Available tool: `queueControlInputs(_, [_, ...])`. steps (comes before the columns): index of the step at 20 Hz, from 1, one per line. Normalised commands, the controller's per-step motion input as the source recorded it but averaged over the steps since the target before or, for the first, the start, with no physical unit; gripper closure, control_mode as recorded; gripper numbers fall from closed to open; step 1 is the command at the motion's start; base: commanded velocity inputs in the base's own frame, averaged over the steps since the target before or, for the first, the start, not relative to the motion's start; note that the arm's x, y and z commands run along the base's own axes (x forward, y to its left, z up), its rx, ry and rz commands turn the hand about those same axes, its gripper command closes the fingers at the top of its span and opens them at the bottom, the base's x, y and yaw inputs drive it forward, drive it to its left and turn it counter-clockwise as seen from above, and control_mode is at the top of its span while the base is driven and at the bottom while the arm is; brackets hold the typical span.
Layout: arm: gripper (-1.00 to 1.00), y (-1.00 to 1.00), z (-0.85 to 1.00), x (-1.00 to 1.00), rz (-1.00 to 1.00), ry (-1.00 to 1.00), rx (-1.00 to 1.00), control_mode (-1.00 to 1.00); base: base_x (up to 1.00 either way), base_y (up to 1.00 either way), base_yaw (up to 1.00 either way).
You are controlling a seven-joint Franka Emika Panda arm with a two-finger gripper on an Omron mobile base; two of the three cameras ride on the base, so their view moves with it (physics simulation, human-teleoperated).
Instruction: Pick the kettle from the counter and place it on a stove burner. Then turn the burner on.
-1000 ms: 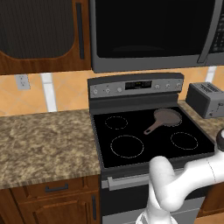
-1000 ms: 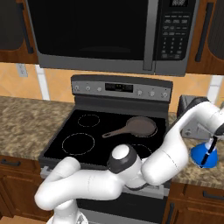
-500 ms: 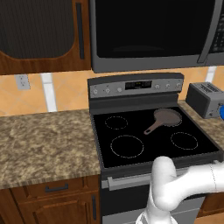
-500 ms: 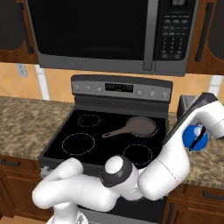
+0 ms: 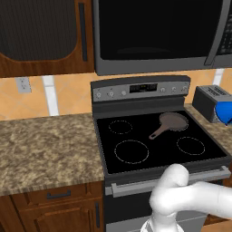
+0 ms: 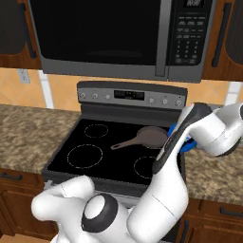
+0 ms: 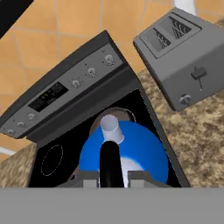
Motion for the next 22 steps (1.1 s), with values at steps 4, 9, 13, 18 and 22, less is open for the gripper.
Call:
queueControlInputs(4, [1.00,1.00,0.33,-0.24,0.00,-0.05,0.00,-1.00,0.00,0.00,0.00])
queueControlInputs(9, [1.00,1.00,0.13,-0.10,0.00,0.00,0.00,-1.00,0.00,0.00,0.00])
queueControlInputs(13, [1.00,1.00,0.26,-0.17,0.03,0.06,0.00,-1.00,0.00,0.00,0.00])
queueControlInputs(18, [1.00,1.00,0.41,-0.18,0.01,0.05,0.00,-1.00,0.00,0.00,0.00])
queueControlInputs(22, [1.00,1.00,0.33,-0.16,0.00,0.04,0.00,-1.00,0.00,0.00,0.00])
